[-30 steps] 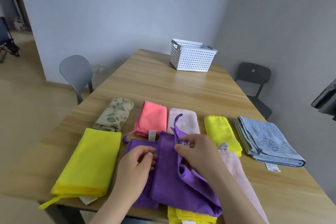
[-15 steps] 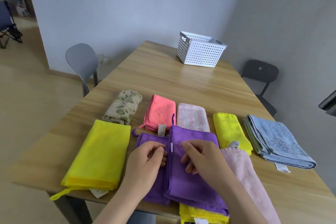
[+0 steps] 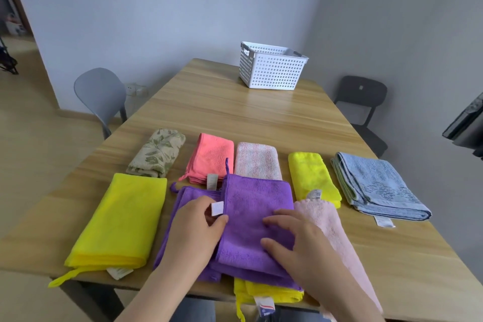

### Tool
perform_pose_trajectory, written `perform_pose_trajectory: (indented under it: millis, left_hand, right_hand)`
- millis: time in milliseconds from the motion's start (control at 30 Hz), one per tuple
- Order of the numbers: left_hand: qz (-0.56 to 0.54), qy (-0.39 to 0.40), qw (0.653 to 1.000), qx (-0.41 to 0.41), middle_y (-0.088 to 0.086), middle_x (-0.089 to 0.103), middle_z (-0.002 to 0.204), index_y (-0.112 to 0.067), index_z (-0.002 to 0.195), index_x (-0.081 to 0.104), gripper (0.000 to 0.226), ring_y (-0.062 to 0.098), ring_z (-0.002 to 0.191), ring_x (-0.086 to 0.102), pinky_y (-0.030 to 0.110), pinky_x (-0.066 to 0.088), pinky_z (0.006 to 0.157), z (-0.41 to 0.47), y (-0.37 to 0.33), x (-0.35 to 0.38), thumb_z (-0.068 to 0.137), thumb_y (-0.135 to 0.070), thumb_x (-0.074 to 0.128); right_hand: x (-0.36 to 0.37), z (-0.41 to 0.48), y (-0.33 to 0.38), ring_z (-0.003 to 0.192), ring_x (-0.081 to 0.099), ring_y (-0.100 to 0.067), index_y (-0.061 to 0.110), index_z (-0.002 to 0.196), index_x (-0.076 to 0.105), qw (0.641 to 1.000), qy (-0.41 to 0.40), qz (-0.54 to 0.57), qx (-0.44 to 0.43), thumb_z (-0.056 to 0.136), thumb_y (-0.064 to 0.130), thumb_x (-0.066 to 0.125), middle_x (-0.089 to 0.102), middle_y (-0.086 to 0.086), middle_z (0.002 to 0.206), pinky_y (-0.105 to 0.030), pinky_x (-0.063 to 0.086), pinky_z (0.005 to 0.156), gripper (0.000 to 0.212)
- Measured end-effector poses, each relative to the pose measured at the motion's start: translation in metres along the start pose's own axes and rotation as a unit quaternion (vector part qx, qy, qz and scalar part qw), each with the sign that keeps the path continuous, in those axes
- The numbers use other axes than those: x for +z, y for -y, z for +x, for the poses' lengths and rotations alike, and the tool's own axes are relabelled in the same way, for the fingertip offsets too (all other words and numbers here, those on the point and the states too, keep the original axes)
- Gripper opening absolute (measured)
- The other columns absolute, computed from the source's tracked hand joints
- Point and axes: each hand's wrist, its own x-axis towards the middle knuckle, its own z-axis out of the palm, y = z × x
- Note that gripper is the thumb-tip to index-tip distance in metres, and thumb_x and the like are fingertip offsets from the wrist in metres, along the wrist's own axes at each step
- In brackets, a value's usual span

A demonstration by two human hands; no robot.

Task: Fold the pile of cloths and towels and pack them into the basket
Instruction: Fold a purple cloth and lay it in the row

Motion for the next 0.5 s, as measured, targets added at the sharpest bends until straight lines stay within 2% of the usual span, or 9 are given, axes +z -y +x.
perform_pose_trajectory:
  millis: [67,133,200,267,333,367,433,500]
  left_hand:
    - [-0.01,-0.004,1.0,-0.01,-0.007,0.064,0.074,-0.023,0.081,0.058,0.016,0.011,0.071,0.06,0.02,0.038,0.061,0.003,0.003,-0.001,0.078,-0.017,0.073]
    - [-0.035,-0.028,0.999,-0.014,-0.007,0.062,0.083,-0.022,0.094,0.059,0.022,0.008,0.074,0.06,0.015,0.039,0.062,0.003,-0.002,-0.006,0.079,-0.014,0.071]
    - [-0.024,-0.081,0.995,0.051,-0.003,0.059,0.093,-0.017,0.105,0.057,0.028,0.011,0.082,0.058,0.015,0.042,0.069,-0.003,-0.013,-0.011,0.08,-0.011,0.068]
    - [0.009,-0.1,0.984,0.148,-0.002,0.059,0.102,-0.014,0.109,0.06,0.027,0.016,0.095,0.056,0.023,0.046,0.083,-0.016,-0.033,-0.012,0.083,-0.01,0.065]
    - [0.027,-0.064,0.977,0.203,-0.003,0.06,0.107,-0.015,0.108,0.062,0.021,0.014,0.103,0.055,0.019,0.039,0.089,-0.028,-0.049,-0.007,0.087,-0.013,0.059]
    - [0.029,-0.031,0.978,0.206,-0.004,0.059,0.111,-0.015,0.11,0.062,0.021,0.012,0.106,0.054,0.016,0.036,0.09,-0.031,-0.054,-0.004,0.09,-0.016,0.055]
    - [0.051,0.04,0.982,0.179,-0.002,0.055,0.128,-0.014,0.124,0.056,0.031,0.013,0.12,0.049,0.017,0.032,0.097,-0.03,-0.056,0.004,0.096,-0.021,0.048]
    - [0.111,0.117,0.979,0.128,0.003,0.038,0.148,-0.01,0.141,0.039,0.046,0.016,0.137,0.032,0.022,0.022,0.109,-0.02,-0.045,0.012,0.1,-0.03,0.038]
  right_hand:
    - [0.005,-0.006,-0.002,0.124,0.038,0.003,0.033,0.123,0.059,1.0,0.014,-0.002,-0.012,0.084,0.036,0.067,0.041,0.02,0.129,-0.002,0.019,0.099,0.04]
    - [0.006,-0.013,-0.004,0.128,0.033,0.005,0.033,0.129,0.055,0.999,0.017,0.005,-0.027,0.087,0.038,0.064,0.037,0.021,0.134,-0.007,0.02,0.105,0.043]
    - [0.002,-0.02,-0.006,0.124,0.034,0.015,0.034,0.129,0.054,0.998,-0.001,0.045,-0.034,0.09,0.038,0.06,0.039,0.027,0.133,-0.01,0.028,0.105,0.04]
    - [-0.005,-0.029,-0.01,0.119,0.04,0.018,0.035,0.122,0.059,0.994,-0.042,0.101,-0.031,0.089,0.037,0.061,0.044,0.032,0.127,-0.008,0.035,0.098,0.034]
    - [-0.012,-0.039,-0.016,0.112,0.051,0.011,0.034,0.115,0.063,0.987,-0.077,0.139,-0.017,0.086,0.025,0.068,0.052,0.029,0.122,-0.01,0.041,0.092,0.031]
    - [-0.015,-0.044,-0.019,0.106,0.055,0.007,0.034,0.113,0.064,0.985,-0.084,0.151,-0.011,0.083,0.018,0.071,0.055,0.025,0.119,-0.01,0.045,0.088,0.034]
    - [-0.021,-0.054,-0.025,0.096,0.06,0.003,0.034,0.109,0.065,0.985,-0.079,0.156,-0.005,0.077,0.008,0.074,0.06,0.02,0.111,-0.008,0.048,0.08,0.043]
    - [-0.02,-0.06,-0.028,0.09,0.06,0.001,0.031,0.111,0.065,0.991,-0.069,0.11,-0.014,0.071,0.011,0.077,0.058,0.023,0.106,-0.007,0.047,0.075,0.046]
